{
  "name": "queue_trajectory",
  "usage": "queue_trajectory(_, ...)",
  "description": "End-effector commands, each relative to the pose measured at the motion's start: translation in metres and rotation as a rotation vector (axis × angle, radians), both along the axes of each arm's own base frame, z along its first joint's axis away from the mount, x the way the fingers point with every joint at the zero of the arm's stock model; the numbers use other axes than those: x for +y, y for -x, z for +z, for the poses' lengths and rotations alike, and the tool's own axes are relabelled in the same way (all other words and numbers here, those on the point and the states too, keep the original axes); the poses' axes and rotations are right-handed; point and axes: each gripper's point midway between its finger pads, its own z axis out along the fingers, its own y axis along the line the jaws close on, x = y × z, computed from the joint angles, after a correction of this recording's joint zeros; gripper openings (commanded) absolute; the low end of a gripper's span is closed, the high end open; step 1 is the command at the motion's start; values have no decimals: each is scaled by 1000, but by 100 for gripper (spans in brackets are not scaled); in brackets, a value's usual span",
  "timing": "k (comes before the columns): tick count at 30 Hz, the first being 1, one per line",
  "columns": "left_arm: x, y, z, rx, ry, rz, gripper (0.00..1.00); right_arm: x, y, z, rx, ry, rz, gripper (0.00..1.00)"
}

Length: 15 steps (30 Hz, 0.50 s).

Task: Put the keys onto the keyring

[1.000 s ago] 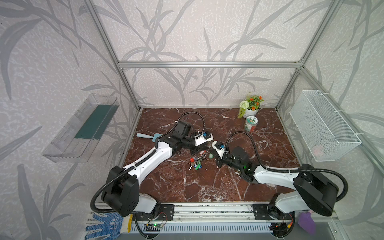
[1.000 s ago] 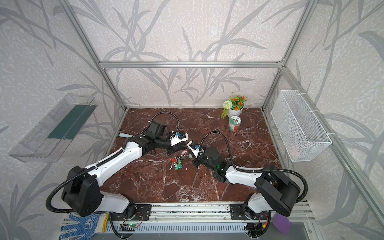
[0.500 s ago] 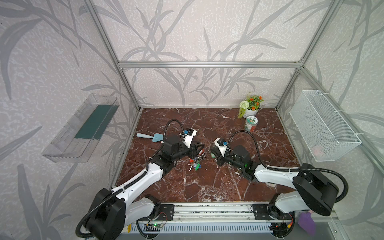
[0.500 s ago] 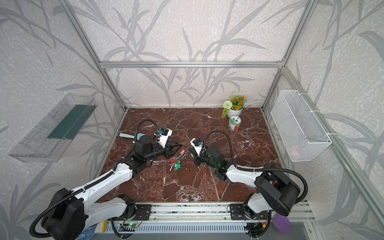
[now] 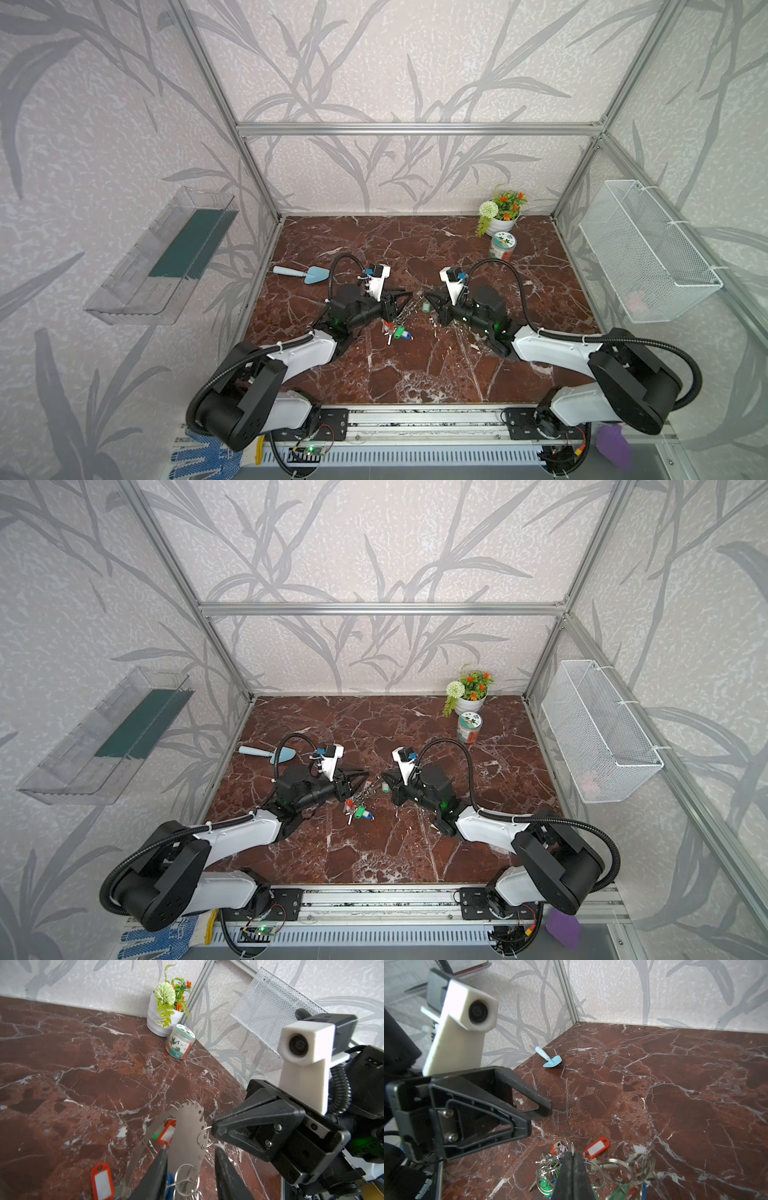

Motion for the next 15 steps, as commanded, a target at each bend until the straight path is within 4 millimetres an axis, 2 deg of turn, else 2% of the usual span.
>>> queue_trajectory(1, -2, 1, 24, -113, 99, -52, 39, -3, -8, 42, -33, -151, -13, 0)
queue_trajectory(4, -3, 1, 28, -111, 174, -95, 39, -7, -11, 44, -23, -176, -27, 0)
queue_trajectory(6, -12, 3, 24, -102, 182, -170, 39, -9, -13, 46, -17, -199, -34, 0)
queue_trajectory(12, -33, -4, 10, -9, 228, -275, 29, -11, -12, 53, -26, -248, -24, 0)
queue_trajectory(15, -39, 6, 21, -80, 219, -315, 29, -12, -11, 56, -32, -255, -24, 0)
